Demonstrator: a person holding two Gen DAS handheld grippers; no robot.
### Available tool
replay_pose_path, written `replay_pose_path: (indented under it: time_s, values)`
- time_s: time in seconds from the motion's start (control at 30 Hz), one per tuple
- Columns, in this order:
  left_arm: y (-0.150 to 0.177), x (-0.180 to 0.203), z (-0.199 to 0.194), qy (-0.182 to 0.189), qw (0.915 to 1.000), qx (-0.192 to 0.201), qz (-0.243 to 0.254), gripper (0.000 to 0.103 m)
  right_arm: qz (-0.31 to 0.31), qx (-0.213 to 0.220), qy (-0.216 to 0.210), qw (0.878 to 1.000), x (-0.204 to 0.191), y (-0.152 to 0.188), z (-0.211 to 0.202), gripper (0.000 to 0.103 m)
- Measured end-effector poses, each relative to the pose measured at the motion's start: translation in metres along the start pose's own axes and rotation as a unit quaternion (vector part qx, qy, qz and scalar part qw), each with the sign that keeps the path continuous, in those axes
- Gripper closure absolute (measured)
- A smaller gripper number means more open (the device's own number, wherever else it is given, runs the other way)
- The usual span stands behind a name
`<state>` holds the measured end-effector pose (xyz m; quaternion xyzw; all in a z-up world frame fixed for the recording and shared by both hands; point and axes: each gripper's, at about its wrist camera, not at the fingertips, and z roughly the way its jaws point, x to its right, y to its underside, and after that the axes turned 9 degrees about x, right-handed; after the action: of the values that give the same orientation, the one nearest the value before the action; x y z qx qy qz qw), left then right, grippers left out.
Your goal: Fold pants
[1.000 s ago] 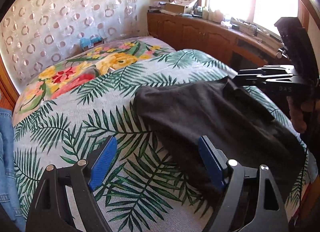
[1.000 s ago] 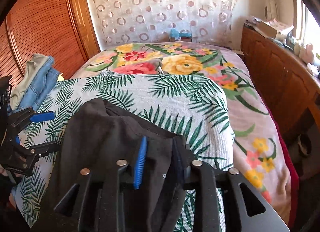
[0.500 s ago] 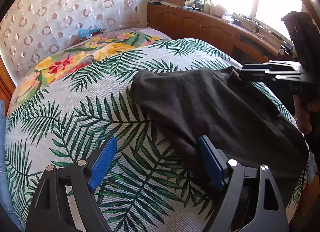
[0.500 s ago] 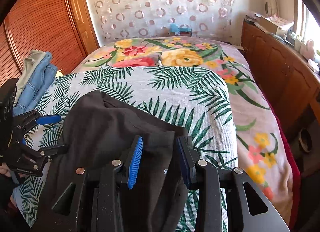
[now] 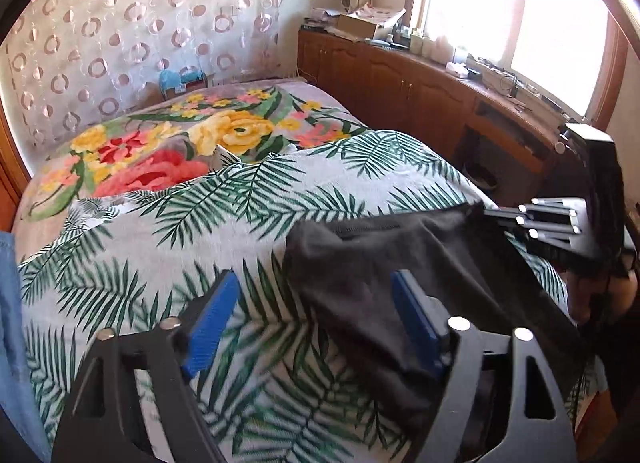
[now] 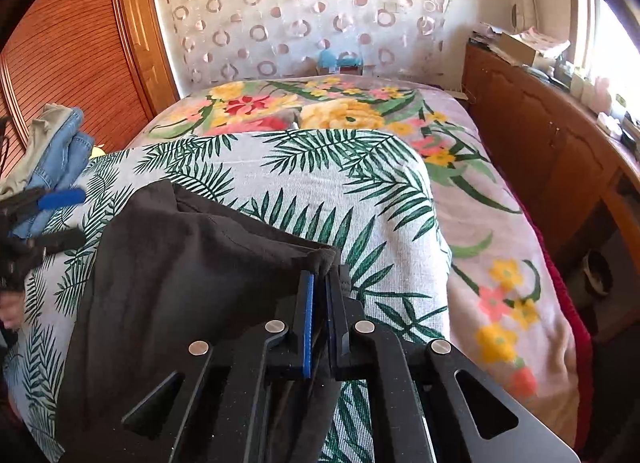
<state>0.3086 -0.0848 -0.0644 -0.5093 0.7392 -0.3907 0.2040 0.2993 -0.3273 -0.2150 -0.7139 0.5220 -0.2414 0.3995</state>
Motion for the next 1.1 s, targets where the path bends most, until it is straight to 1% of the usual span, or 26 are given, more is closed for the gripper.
replay_pose_path:
  time_s: [0.03, 0.1, 0.23, 0.3, 0.33, 0.47, 0.6, 0.63, 0.67, 0.7, 0.8, 0.9, 1.0, 1.03, 1.1]
  values:
    - [-0.003, -0.002, 0.004, 0.000, 1.0000, -0.002, -0.001, 0.030, -0.001, -0.003, -0.001, 1.000, 0.000, 0.001, 0.002, 0.098]
    - [-0.008, -0.006, 0.015, 0.007, 0.9999, -0.007, -0.003, 0.047, -0.005, -0.007, -0.002, 1.000, -0.003, 0.001, 0.006, 0.098]
    - [-0.017, -0.011, 0.033, 0.010, 0.9998, -0.017, -0.010, 0.056, -0.010, -0.012, 0.001, 1.000, -0.006, 0.001, 0.011, 0.098]
    - [-0.020, -0.009, 0.038, 0.020, 0.9996, -0.018, -0.007, 0.064, -0.007, -0.011, -0.002, 1.000, -0.005, 0.002, 0.011, 0.098]
    - [-0.022, -0.007, 0.041, 0.025, 0.9994, -0.022, -0.003, 0.065, -0.005, -0.010, -0.003, 1.000, -0.004, 0.002, 0.011, 0.098]
    - [-0.019, 0.002, 0.050, 0.023, 0.9989, -0.037, 0.019, 0.066, -0.004, -0.006, -0.004, 1.000, -0.004, 0.004, 0.011, 0.098]
    - [-0.013, 0.001, 0.060, 0.008, 0.9982, -0.052, 0.027, 0.067, -0.005, -0.005, -0.003, 1.000, -0.004, 0.004, 0.010, 0.098]
    - [-0.013, 0.001, 0.060, 0.008, 0.9982, -0.053, 0.026, 0.069, -0.007, -0.005, -0.001, 1.000, -0.005, 0.004, 0.010, 0.098]
    - [-0.011, 0.000, 0.061, 0.009, 0.9982, -0.053, 0.026, 0.076, -0.009, -0.005, 0.001, 1.000, -0.004, 0.005, 0.010, 0.098]
    - [-0.011, 0.000, 0.060, 0.009, 0.9984, -0.051, 0.025, 0.084, -0.011, -0.005, 0.001, 1.000, -0.005, 0.005, 0.009, 0.098]
    - [-0.012, 0.000, 0.052, 0.009, 0.9993, -0.032, 0.019, 0.091, -0.008, -0.005, -0.001, 1.000, -0.005, 0.004, 0.009, 0.098]
    - [-0.018, -0.006, 0.038, 0.007, 1.0000, -0.002, 0.000, 0.091, -0.010, 0.001, 0.001, 1.000, -0.006, 0.004, 0.007, 0.098]
    - [-0.022, -0.014, 0.026, 0.008, 0.9993, 0.027, -0.022, 0.091, -0.019, 0.026, 0.009, 0.999, -0.010, 0.002, -0.003, 0.098]
    - [-0.024, -0.016, 0.025, 0.009, 0.9990, 0.032, -0.029, 0.091, -0.017, 0.035, 0.010, 0.999, -0.010, 0.001, -0.007, 0.098]
    - [-0.024, -0.017, 0.028, 0.008, 0.9990, 0.030, -0.031, 0.091, -0.012, 0.050, 0.016, 0.999, -0.007, -0.002, -0.012, 0.098]
